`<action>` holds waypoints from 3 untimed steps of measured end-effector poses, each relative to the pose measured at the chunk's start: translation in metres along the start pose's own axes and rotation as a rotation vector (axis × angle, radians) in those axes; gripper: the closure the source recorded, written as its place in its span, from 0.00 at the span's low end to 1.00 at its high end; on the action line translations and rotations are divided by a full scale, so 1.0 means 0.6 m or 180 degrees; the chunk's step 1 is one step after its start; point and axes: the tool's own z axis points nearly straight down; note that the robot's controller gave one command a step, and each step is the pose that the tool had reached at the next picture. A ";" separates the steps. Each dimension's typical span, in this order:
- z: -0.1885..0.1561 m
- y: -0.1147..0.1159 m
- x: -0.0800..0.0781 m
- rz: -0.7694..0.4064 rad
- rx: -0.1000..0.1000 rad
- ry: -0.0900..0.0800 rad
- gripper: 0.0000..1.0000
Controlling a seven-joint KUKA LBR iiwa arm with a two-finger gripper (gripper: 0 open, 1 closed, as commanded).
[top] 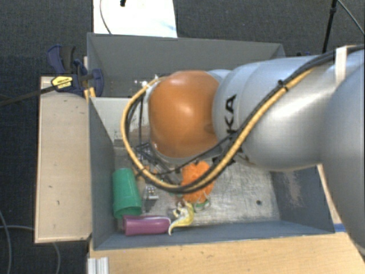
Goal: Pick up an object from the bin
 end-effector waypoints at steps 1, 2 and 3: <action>-0.007 -0.002 -0.004 0.0017 -0.0007 -0.0026 0.00; 0.036 -0.021 0.001 0.0575 -0.0021 -0.0045 0.00; 0.160 -0.019 -0.053 0.1193 -0.0009 -0.0016 0.00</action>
Offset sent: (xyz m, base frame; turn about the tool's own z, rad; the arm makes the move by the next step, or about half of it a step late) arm -0.0115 -0.0371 -0.0802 0.5046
